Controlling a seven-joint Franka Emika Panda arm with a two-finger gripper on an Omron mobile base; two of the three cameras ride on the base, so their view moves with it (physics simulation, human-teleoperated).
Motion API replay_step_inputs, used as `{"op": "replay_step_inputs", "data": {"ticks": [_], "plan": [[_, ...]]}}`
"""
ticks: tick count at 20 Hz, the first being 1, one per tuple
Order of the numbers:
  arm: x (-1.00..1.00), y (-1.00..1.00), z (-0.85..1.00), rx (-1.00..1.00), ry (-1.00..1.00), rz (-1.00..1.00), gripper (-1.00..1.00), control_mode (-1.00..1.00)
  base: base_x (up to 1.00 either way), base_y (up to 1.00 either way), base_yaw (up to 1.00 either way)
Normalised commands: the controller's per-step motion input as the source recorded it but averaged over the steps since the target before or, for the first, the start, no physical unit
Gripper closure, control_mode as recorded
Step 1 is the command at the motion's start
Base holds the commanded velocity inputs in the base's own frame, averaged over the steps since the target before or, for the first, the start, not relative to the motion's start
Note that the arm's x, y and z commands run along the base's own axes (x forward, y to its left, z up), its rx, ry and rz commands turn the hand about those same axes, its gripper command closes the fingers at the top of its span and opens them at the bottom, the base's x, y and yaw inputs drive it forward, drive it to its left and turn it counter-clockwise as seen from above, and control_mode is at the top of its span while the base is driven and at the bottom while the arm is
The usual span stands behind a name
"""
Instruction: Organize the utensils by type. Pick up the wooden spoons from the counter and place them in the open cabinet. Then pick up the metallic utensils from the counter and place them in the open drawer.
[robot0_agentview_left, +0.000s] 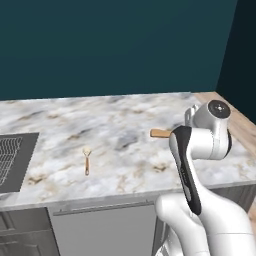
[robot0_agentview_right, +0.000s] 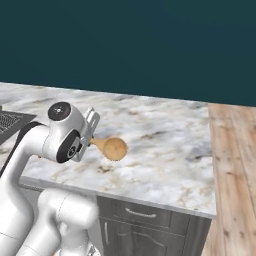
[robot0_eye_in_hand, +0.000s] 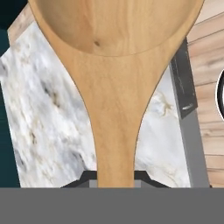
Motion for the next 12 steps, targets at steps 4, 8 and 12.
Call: {"op": "replay_step_inputs", "data": {"ticks": [4,8,12], "plan": [[0.00,0.00,0.00,0.00,0.00,0.00,1.00,1.00,-0.33,0.00,0.14],[0.00,0.00,0.00,0.00,0.00,0.00,1.00,1.00,-0.42,0.00,0.24],[0.00,0.00,0.00,0.00,0.00,0.00,1.00,1.00,-0.39,0.00,0.30]]}}
